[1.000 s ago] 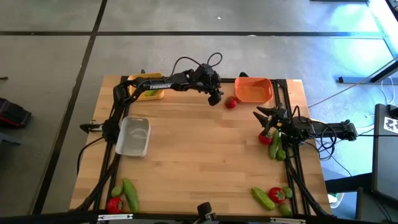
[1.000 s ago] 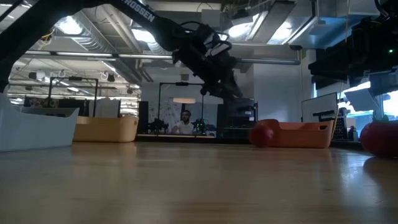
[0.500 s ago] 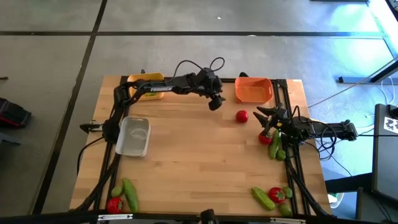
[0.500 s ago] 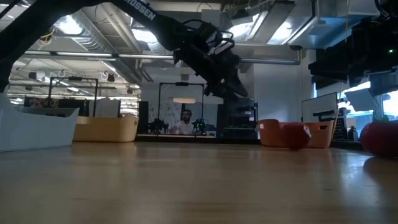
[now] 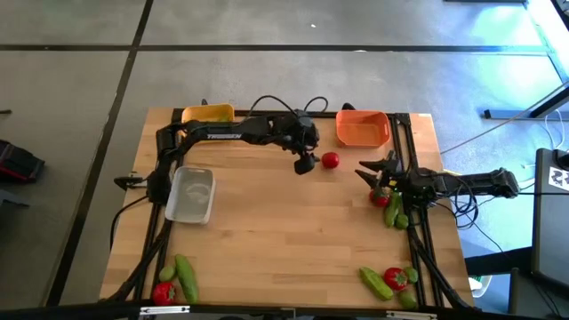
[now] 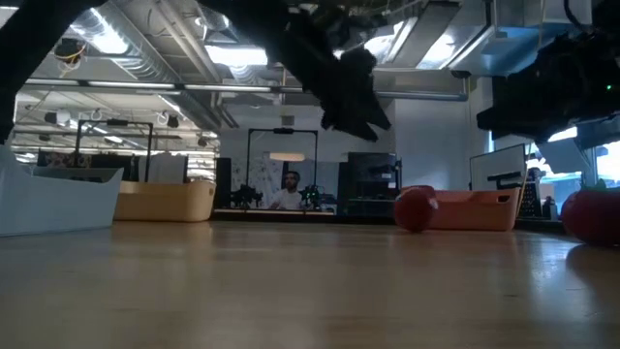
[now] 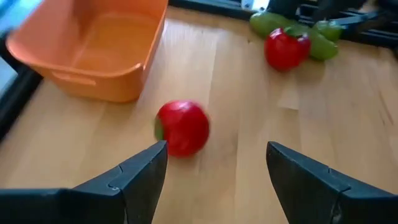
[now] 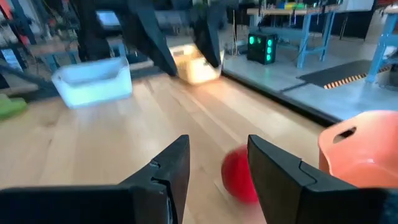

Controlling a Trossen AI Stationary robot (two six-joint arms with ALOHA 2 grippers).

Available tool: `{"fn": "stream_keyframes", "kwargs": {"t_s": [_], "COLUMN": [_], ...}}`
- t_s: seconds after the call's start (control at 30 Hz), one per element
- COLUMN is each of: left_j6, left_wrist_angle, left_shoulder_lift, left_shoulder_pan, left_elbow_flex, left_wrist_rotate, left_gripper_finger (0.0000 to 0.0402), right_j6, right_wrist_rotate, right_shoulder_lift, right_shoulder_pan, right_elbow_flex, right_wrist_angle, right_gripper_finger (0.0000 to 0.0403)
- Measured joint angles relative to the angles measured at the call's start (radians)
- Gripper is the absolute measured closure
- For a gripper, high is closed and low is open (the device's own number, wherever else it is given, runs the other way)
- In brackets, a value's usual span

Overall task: Sort produce into baskets
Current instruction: Put the top red tomato into the orange bin

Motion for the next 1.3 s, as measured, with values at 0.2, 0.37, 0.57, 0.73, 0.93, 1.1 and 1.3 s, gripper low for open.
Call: {"fn": "stream_keyframes", "kwargs": {"t_s": [0.2,0.37,0.57,0.73,0.93,1.1,1.3], "left_j6": [0.033,-0.007,-0.085,-0.125,-0.132,-0.133,-0.126], "left_wrist_angle": [-0.051,0.110,0.365,0.458,0.482,0.481,0.489], "left_shoulder_lift": [-0.080,-0.195,-0.355,-0.436,-0.457,-0.457,-0.457], "left_shoulder_pan": [-0.039,-0.046,-0.050,-0.065,-0.074,-0.074,-0.074], "left_elbow_flex": [-0.035,-0.263,-0.563,-0.692,-0.732,-0.734,-0.734], "left_wrist_rotate": [-0.072,-0.077,-0.079,-0.080,-0.085,-0.085,-0.079], "left_gripper_finger": [0.0146,0.0153,0.0156,0.0156,0.0157,0.0157,0.0157], "right_j6": [0.012,0.037,0.051,0.044,0.043,0.005,-0.120], "right_wrist_rotate": [0.012,0.013,0.010,0.084,-0.039,-0.126,-0.231], "right_shoulder_lift": [0.123,0.198,0.263,0.333,0.482,0.671,0.908], "right_shoulder_pan": [0.000,0.000,0.000,-0.010,-0.115,-0.243,-0.368], "right_elbow_flex": [0.012,0.031,0.100,0.164,0.272,0.409,0.616], "right_wrist_angle": [0.103,0.155,0.159,0.156,0.103,-0.032,-0.256], "right_gripper_finger": [0.0249,0.0249,0.0249,0.0248,0.0215,0.0153,0.0089]}}
